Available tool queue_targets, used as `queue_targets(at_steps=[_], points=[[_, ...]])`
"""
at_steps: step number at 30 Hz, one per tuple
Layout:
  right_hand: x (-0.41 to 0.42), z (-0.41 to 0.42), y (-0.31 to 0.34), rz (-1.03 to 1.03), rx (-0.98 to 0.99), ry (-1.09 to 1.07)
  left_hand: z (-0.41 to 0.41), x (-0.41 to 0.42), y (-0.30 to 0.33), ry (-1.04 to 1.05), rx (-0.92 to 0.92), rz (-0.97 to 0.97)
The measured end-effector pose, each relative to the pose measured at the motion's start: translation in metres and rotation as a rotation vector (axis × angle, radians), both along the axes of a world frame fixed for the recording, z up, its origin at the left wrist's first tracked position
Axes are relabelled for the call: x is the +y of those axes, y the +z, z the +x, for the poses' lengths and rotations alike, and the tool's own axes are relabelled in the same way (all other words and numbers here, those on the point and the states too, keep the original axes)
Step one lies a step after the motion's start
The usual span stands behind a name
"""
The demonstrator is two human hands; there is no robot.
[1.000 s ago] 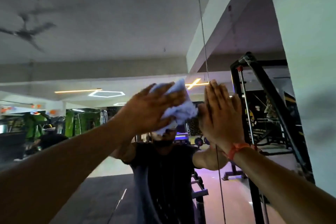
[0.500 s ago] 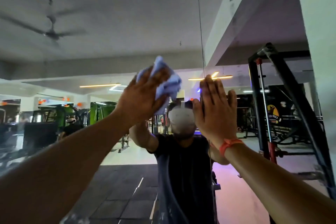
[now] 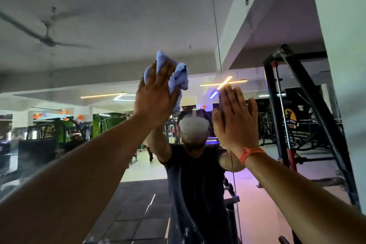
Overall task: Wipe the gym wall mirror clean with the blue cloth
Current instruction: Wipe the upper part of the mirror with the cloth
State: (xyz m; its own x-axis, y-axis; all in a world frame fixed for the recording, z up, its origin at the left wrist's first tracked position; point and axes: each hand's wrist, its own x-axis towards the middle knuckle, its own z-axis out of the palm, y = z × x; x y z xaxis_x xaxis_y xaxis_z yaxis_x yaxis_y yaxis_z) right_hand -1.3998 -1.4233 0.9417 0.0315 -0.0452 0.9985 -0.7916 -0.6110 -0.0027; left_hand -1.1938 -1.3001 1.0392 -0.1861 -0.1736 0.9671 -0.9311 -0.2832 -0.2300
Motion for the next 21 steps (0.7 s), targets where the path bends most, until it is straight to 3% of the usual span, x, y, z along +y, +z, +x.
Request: queue_targets(at_steps=[2,3,6,8,10,14,16,17,19,21], points=[[0.002,0.001,0.0,-0.008,-0.003,-0.003,-0.014,-0.006,-0.021,-0.049,0.069,0.014],[0.002,0.001,-0.001,-0.016,-0.01,-0.005,-0.016,-0.006,-0.033,-0.064,-0.026,0.067],[0.002,0.002,-0.001,-0.015,-0.01,-0.028,0.006,0.007,-0.047,-0.015,-0.679,0.312],[0.002,0.001,-0.001,0.003,-0.014,-0.019,0.025,0.014,-0.016,0.04,-0.874,0.363],[0.003,0.002,0.0,0.001,-0.02,-0.017,0.034,0.013,0.021,0.09,-0.744,0.239],[0.004,0.002,-0.001,-0.005,-0.015,-0.009,0.01,0.006,0.045,-0.079,-0.146,0.024],[0.004,0.002,-0.001,-0.003,-0.017,-0.016,-0.005,-0.001,0.019,-0.116,-0.088,-0.007],[0.003,0.002,0.0,-0.003,-0.019,-0.017,-0.007,-0.003,0.003,-0.105,-0.193,0.027],[0.002,0.002,0.0,-0.007,-0.023,-0.023,0.0,-0.004,-0.023,-0.05,-0.589,0.195],[0.002,0.002,0.0,-0.006,-0.014,-0.022,0.016,0.0,-0.014,-0.003,-0.897,0.355]])
